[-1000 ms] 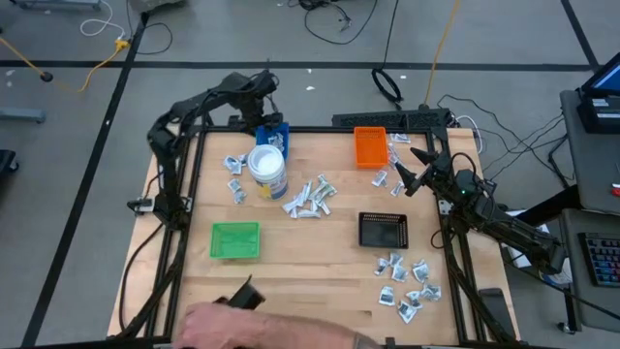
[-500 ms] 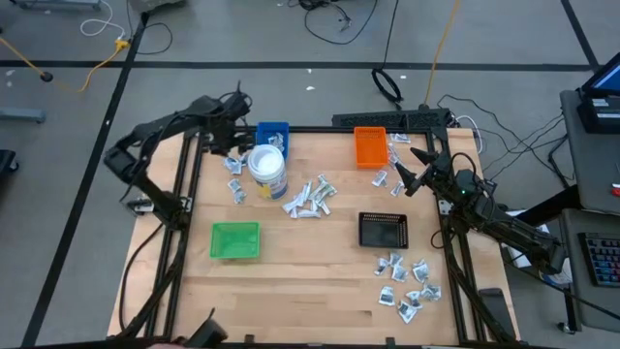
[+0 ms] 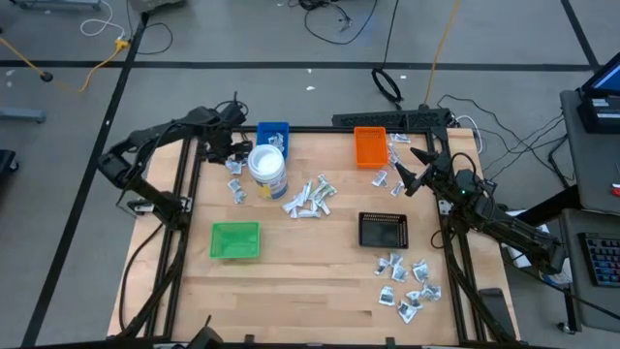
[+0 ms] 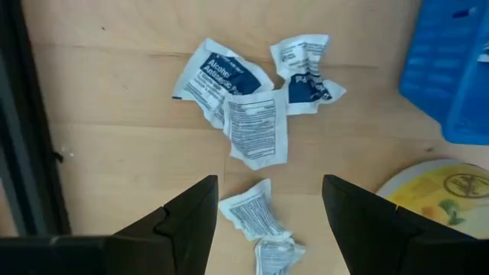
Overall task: Pick & Place First Aid Supplies
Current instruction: Put the blue alcohol pad into the blue bin
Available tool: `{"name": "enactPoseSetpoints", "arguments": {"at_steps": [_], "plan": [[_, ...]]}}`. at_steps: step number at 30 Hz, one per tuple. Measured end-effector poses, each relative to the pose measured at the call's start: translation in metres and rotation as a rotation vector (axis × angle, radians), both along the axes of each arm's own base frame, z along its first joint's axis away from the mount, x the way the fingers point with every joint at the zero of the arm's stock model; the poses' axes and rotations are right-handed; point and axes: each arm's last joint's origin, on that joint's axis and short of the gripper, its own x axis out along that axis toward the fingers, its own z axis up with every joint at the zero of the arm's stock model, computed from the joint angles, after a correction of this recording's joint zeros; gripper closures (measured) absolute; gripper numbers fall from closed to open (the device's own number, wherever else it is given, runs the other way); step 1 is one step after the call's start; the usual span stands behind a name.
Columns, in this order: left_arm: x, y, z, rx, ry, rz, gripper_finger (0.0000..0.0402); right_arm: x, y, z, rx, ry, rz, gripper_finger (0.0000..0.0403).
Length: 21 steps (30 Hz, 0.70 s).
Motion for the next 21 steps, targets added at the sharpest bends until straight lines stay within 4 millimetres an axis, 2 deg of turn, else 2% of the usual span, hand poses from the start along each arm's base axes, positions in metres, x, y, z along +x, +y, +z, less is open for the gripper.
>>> {"name": "enactPoseSetpoints", "arguments": {"at_steps": [13,21], "plan": [[0.007,-0.002,-0.051,-0.031,0.034,-0.024,0.016,0.0,0.0,0.0,0.0,0.0,0.0,0.0009],[0.008,0.0,-0.055,-0.028,0.034,-0.03,0.0164,0.0,0.0,0.0,0.0,0.0,0.0,0.0009]]}}
